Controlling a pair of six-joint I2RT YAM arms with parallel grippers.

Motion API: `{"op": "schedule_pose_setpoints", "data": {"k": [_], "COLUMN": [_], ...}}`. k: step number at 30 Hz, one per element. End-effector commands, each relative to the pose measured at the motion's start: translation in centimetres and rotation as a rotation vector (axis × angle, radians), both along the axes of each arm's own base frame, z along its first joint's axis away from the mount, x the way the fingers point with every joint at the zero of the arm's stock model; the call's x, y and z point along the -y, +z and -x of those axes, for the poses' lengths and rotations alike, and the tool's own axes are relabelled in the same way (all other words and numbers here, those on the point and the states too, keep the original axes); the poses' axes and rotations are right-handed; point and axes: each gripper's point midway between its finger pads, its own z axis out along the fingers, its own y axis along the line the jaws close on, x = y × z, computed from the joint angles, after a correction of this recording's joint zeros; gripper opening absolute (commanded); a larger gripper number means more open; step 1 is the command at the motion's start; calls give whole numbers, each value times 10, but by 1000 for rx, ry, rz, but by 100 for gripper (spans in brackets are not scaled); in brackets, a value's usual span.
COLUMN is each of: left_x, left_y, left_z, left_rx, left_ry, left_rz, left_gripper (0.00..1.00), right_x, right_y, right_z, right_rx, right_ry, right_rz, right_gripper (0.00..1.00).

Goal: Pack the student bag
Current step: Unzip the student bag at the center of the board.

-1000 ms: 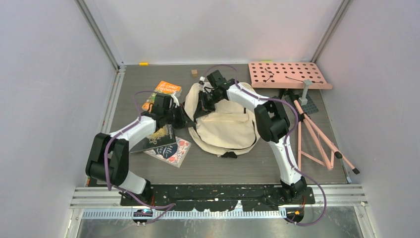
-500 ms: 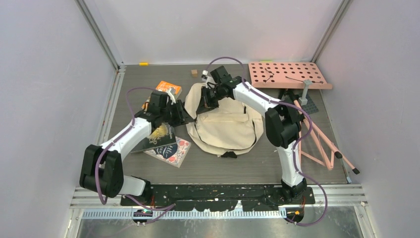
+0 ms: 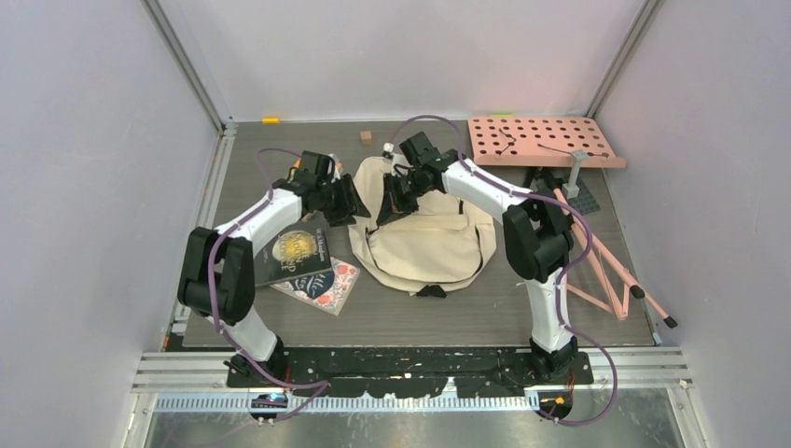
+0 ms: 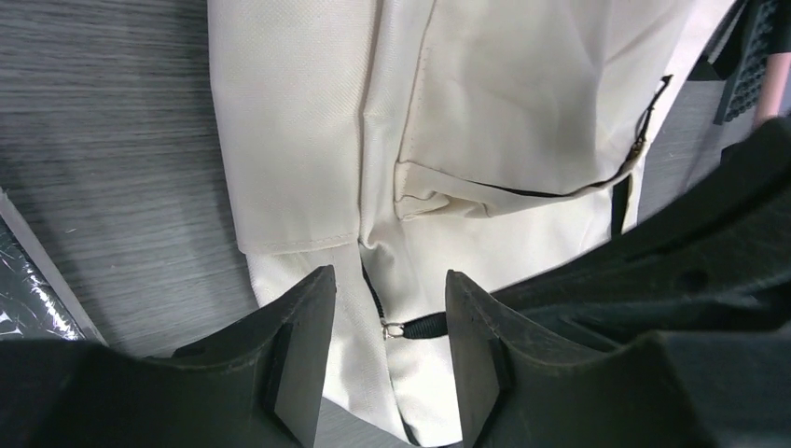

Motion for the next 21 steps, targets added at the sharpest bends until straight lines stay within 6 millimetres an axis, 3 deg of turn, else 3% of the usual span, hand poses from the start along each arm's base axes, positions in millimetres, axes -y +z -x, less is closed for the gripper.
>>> {"op": "schedule_pose_setpoints", "data": {"k": [1,11,15,21], "left_x": [-1,5,5,9], "left_y": [0,-29,-37,-32], "left_z": [0,21,25,16], "left_rx": [-40,-162,-183,-155], "left_ry": [-22,-100,-99,-89], "left_rz": [-45,-123,-161,-145], "left_gripper": [50,52,31,3], "right_x": [-4,-9,-11,-2], "right_y": [47,44,45,39], "right_z": [6,25,34,40], "right_rx": [111,133,145,178], "right_ry": [59,185,233,271], "right_rz": [-72,-10,14,85], "right_gripper": [1,0,1,1]}}
